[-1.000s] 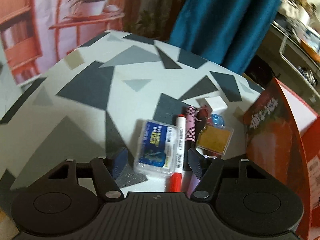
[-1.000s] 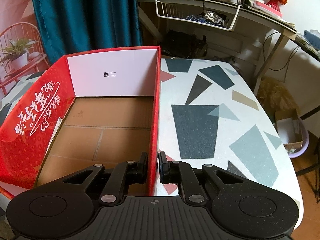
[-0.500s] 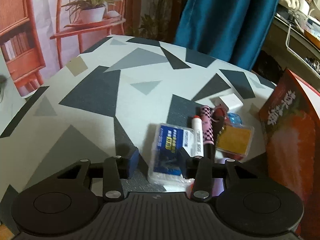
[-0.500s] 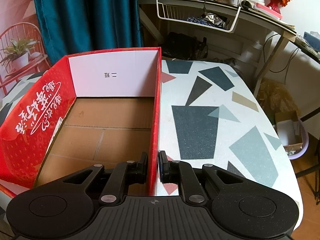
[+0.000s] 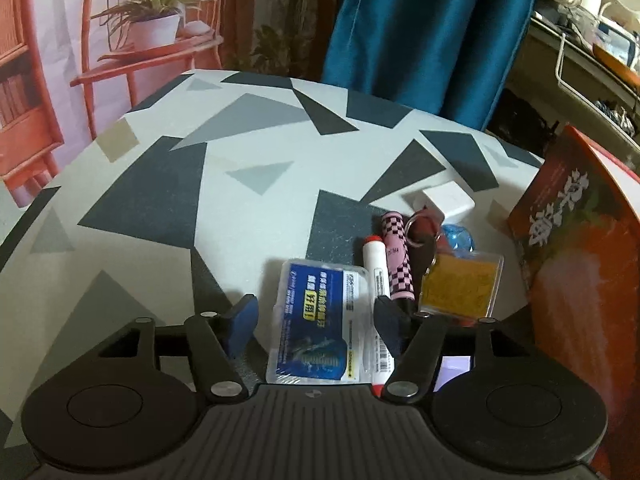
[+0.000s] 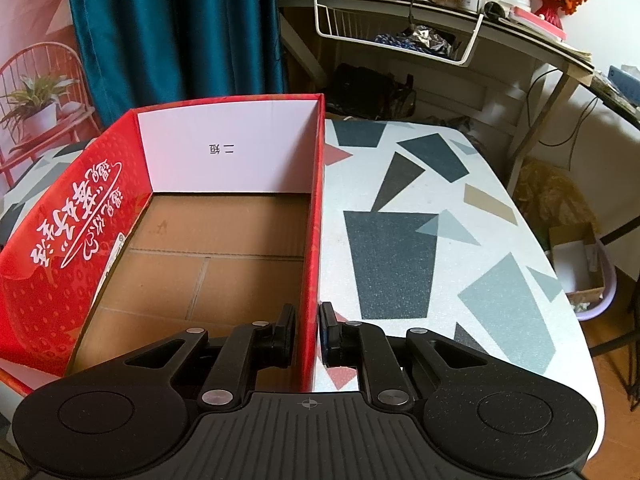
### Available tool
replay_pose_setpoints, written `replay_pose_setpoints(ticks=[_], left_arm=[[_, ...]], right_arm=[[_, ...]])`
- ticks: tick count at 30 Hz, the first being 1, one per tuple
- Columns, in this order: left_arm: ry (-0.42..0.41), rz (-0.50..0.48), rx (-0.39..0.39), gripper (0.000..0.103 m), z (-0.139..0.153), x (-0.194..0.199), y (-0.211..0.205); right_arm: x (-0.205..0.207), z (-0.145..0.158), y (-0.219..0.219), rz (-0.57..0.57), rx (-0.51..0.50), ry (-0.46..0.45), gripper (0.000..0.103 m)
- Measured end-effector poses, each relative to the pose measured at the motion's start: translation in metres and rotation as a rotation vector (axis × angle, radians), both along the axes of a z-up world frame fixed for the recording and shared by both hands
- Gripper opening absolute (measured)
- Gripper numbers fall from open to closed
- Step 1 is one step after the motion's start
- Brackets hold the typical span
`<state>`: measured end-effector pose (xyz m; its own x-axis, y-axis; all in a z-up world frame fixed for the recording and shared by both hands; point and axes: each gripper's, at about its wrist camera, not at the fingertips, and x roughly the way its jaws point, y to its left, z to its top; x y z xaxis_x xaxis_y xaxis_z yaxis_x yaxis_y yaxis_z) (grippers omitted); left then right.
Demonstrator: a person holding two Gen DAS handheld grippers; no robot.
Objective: Organize rigid objects
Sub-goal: 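Close the left gripper on the blue card package and lift it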
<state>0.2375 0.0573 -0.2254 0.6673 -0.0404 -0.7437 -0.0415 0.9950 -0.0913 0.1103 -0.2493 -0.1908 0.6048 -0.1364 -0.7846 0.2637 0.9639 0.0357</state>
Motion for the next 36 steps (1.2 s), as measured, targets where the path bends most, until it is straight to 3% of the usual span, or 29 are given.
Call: replay_pose_setpoints(ticks=[2,12,16,20,24,36], left_arm=[[-0.007,0.002,0.014,0.057,0.002,-0.003,-0.001],[0.016,-0.005,0.055,0.058,0.002,-0.010,0.003],[0.010,-0.046,0.118,0.058,0.000,-0.008,-0.004],[0.023,-0.039,0.117,0.060,-0.002,-0.006,-0.003],[0.049,-0.050,0.173,0.060,-0.007,-0.008,-0.009],[0.002,-0.081,0.123,0.058,0.014,-0.006,-0.003]], right_arm=[[0.000,0.000,0.000,-0.001,0.003,-0.002,0.012],[0.000,0.000,0.001,0.002,-0.007,-0.004,0.013],[-0.001,0.000,-0.001,0.006,0.001,-0.005,0.012],[-0.002,0.000,-0.001,0.005,0.004,-0.008,0.012],[-0.002,0.000,-0.001,0.006,0.002,-0.008,0.012],[-0.002,-0.001,0.000,0.006,0.000,-0.007,0.013]])
